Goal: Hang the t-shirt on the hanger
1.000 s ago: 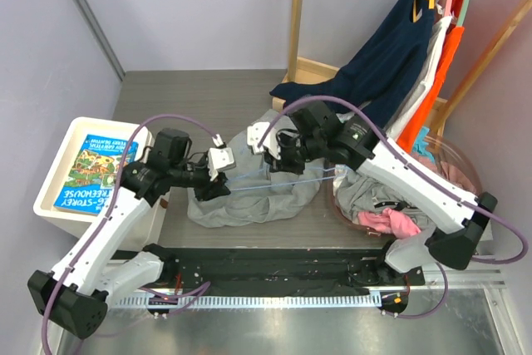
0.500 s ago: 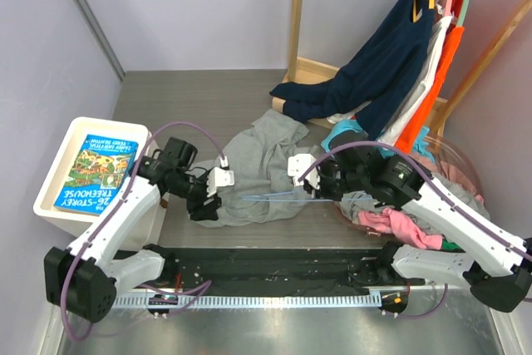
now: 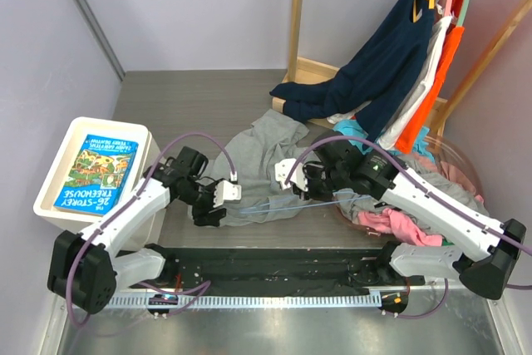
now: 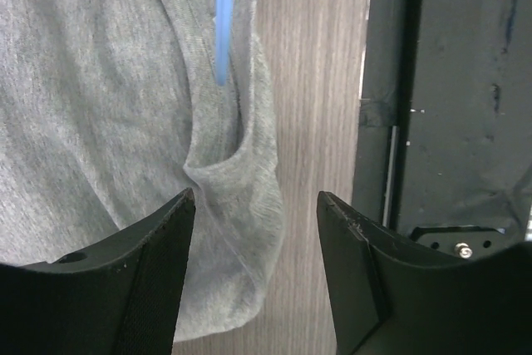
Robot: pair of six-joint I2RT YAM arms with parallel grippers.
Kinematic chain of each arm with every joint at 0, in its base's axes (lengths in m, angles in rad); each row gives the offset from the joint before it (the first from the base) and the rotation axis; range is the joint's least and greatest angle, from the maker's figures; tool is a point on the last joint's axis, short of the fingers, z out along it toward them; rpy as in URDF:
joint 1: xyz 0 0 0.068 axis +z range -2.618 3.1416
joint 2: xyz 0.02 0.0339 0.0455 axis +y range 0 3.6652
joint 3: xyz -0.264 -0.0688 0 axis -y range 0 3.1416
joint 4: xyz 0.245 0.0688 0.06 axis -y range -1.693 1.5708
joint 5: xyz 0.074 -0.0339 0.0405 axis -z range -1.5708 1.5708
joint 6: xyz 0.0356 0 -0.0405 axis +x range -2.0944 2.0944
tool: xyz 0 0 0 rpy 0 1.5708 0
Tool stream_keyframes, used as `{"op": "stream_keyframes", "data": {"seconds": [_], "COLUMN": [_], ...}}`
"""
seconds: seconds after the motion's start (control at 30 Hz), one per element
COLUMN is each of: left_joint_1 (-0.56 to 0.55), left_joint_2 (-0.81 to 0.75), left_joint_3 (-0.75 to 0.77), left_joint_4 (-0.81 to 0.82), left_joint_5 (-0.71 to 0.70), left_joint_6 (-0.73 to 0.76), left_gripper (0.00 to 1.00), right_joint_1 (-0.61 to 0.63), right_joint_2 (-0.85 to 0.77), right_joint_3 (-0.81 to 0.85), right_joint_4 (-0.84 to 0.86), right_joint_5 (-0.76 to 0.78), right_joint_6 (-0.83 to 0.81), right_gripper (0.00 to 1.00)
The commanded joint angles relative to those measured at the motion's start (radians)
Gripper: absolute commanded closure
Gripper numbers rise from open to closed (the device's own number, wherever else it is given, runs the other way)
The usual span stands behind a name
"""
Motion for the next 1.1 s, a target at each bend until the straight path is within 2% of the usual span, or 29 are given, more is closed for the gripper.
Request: {"op": "stream_keyframes", "data": {"seconds": [0.0,0.2,0.3,0.33,0.43,0.47,0.7,1.07], "left_joint_1": [-0.007,-0.01,-0.013,-0.013,-0.016,-0.021,-0.042,-0.044], "left_joint_2": [0.008,0.046,0.048,0.039,0.016,0.008,-0.043,-0.106], "left_joint_3": [-0.018,-0.03,-0.03,-0.03,-0.032,-0.033,-0.04,-0.009], "left_joint_4": [0.098,0.124,0.128,0.128,0.123,0.12,0.102,0.126], "left_joint_5": [-0.015,-0.018,-0.008,-0.004,0.019,0.025,0.042,0.056], "left_joint_6": [0.013,0.018,0.019,0.022,0.028,0.028,0.034,-0.051], "left_gripper": [0.4,0.42,0.55,0.66,0.8,0.82,0.9,0.89], "right_joint_1": [0.001,0.001,0.001,0.001,0.001,0.001,0.003,0.001], "right_joint_2": [0.011,0.034,0.049,0.054,0.072,0.081,0.098,0.062], "right_joint_3": [-0.001,-0.008,-0.001,-0.001,-0.001,0.002,0.002,-0.056], "right_joint_4": [0.05,0.07,0.072,0.073,0.089,0.095,0.133,0.286], "right_joint_5": [-0.049,-0.08,-0.096,-0.103,-0.105,-0.106,-0.126,-0.18], "right_joint_6": [-0.032,-0.04,-0.038,-0.043,-0.053,-0.052,-0.044,0.002], "right_gripper": [0.99,0.99,0.99,0.99,0.99,0.99,0.99,0.99]}}
